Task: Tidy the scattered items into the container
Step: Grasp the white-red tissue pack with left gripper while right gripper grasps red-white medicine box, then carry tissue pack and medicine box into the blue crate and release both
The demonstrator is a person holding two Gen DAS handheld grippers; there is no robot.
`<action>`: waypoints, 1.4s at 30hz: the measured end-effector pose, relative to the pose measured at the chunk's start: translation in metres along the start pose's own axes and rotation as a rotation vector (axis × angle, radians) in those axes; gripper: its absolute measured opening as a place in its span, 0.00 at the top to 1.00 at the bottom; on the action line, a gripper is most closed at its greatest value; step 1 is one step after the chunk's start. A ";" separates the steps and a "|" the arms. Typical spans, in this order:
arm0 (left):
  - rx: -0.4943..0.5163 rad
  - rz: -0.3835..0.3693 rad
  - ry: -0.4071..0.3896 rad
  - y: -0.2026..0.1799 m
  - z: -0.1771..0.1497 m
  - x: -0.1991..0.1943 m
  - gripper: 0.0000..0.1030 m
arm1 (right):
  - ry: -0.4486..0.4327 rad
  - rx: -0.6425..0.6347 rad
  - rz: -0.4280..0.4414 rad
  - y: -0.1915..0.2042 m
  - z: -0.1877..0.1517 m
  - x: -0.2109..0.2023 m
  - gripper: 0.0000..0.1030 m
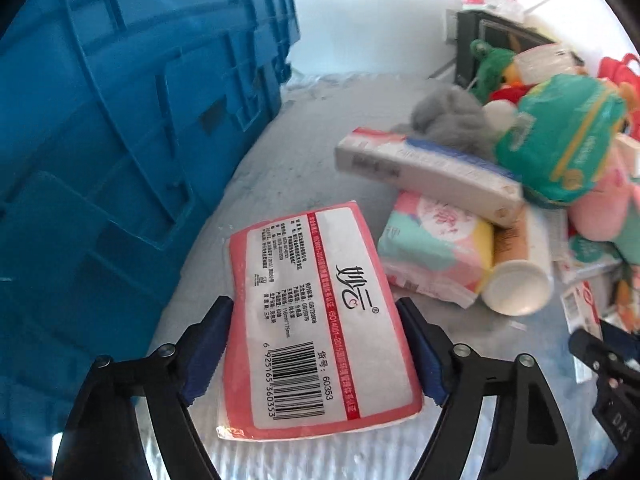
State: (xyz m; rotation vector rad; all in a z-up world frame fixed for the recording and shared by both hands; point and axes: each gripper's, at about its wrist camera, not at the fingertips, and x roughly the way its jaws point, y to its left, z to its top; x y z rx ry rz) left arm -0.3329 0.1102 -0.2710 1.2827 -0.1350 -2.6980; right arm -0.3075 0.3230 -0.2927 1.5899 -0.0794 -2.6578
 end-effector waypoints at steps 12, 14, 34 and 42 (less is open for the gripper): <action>-0.018 -0.130 -0.264 0.025 0.060 -0.158 0.22 | -0.224 -0.058 0.011 0.039 0.065 -0.123 0.75; -0.027 -0.147 -0.324 0.043 0.072 -0.186 0.22 | -0.286 -0.077 0.014 0.055 0.074 -0.153 0.75; -0.248 0.143 -0.417 0.320 0.090 -0.245 0.21 | -0.549 -0.383 0.284 0.297 0.129 -0.267 0.75; -0.264 0.115 -0.345 0.362 0.100 -0.202 0.14 | -0.464 -0.419 0.277 0.352 0.132 -0.234 0.75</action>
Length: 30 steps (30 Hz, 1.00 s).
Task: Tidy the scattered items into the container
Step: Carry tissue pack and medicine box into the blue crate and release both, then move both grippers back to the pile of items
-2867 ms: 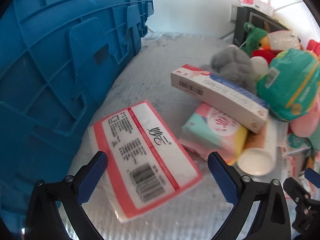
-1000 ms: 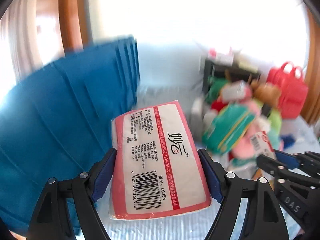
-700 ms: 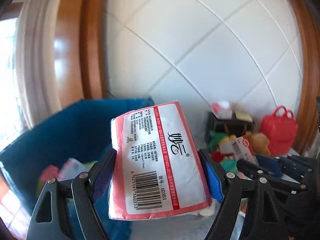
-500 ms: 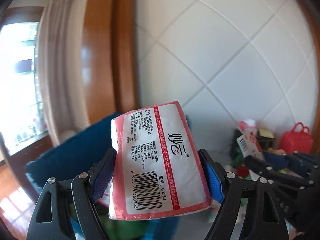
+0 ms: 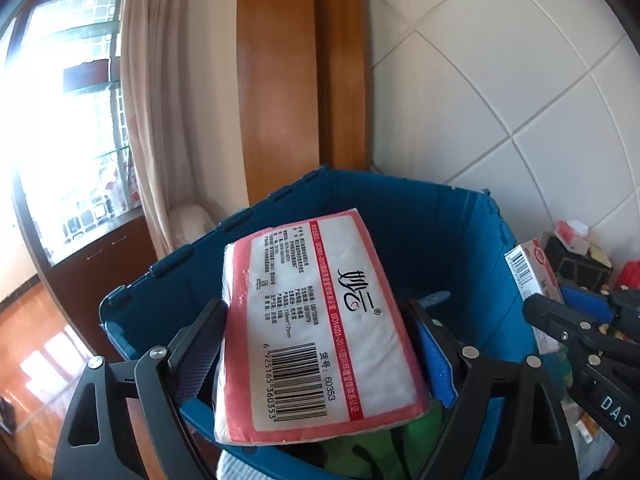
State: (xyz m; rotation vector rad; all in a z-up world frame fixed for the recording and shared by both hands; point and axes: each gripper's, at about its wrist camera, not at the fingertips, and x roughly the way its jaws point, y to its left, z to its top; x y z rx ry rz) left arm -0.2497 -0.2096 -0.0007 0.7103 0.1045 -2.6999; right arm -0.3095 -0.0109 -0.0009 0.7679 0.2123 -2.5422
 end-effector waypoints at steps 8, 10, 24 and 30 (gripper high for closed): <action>-0.006 -0.023 -0.024 0.006 -0.002 -0.011 0.02 | 0.009 0.024 -0.065 0.003 0.002 0.000 0.26; -0.009 -0.029 -0.027 0.005 -0.003 -0.014 0.01 | 0.006 0.029 -0.075 0.001 0.002 -0.004 0.25; 0.007 -0.154 -0.091 -0.051 0.007 -0.054 0.01 | -0.065 0.128 -0.222 -0.060 -0.020 -0.072 0.00; 0.065 -0.254 -0.109 -0.120 0.006 -0.079 0.01 | -0.093 0.210 -0.320 -0.117 -0.050 -0.127 0.00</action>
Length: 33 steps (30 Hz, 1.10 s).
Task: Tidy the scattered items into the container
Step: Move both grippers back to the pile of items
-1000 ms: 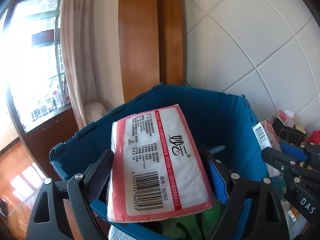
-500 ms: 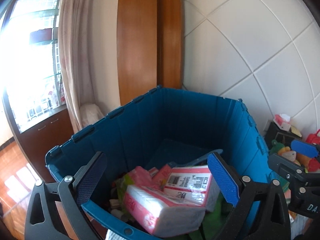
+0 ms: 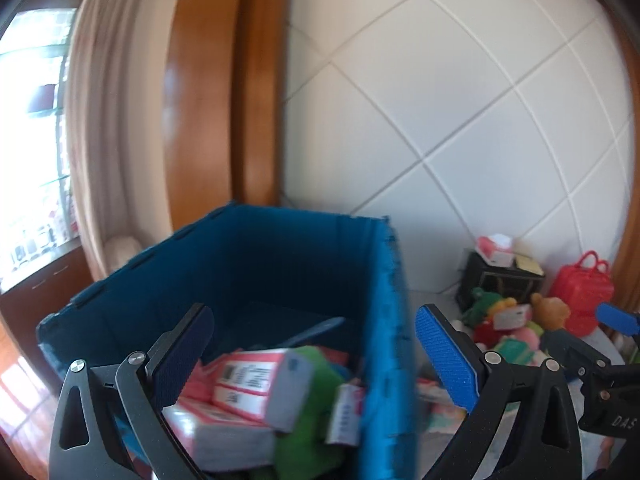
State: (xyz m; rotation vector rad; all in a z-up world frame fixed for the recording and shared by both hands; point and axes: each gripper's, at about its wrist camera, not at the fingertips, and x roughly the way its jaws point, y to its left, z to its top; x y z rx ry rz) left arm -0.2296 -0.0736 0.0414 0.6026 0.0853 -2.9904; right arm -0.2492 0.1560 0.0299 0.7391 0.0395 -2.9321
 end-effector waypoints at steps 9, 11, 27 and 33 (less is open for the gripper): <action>0.052 -0.205 0.117 -0.114 -0.015 0.018 0.01 | 0.008 0.116 -0.178 -0.123 -0.033 -0.031 0.00; 0.070 -0.244 0.201 -0.137 -0.026 0.034 0.01 | 0.013 0.141 -0.220 -0.150 -0.043 -0.034 0.00; 0.230 -0.175 0.507 -0.241 -0.174 0.149 0.08 | 0.420 0.312 -0.250 -0.293 -0.178 0.058 0.00; 0.299 -0.212 0.581 -0.264 -0.215 0.190 0.09 | 0.531 0.379 -0.250 -0.296 -0.218 0.103 0.00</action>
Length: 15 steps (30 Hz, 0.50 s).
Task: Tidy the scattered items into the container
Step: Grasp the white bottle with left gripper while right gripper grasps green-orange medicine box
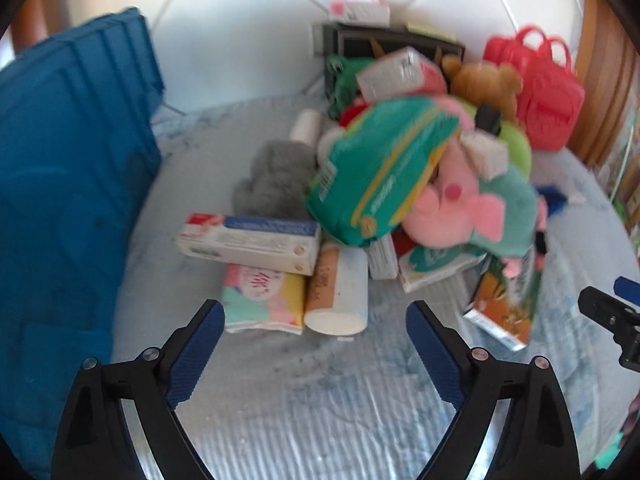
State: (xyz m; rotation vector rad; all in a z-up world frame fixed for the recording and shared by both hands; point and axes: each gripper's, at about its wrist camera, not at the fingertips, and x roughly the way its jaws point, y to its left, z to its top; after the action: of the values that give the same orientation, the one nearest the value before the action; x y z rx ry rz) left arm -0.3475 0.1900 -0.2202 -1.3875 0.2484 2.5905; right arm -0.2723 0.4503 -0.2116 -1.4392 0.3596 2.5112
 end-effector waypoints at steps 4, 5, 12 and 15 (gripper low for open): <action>0.037 -0.019 0.041 -0.011 0.000 0.032 0.15 | 0.061 0.054 -0.026 0.000 -0.002 0.036 0.00; 0.045 -0.024 0.050 -0.015 -0.001 0.039 0.18 | 0.071 0.067 -0.032 0.000 -0.002 0.044 0.00; 0.109 -0.025 0.055 -0.029 -0.003 0.068 0.18 | 0.108 0.139 -0.046 0.005 -0.001 0.086 0.00; 0.122 -0.024 0.050 -0.030 0.001 0.076 0.14 | 0.127 0.174 -0.070 0.004 0.001 0.103 0.00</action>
State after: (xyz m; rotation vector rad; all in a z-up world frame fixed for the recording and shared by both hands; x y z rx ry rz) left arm -0.3821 0.2263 -0.2847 -1.4052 0.3887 2.4784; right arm -0.3255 0.4539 -0.2995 -1.5175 0.5267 2.2778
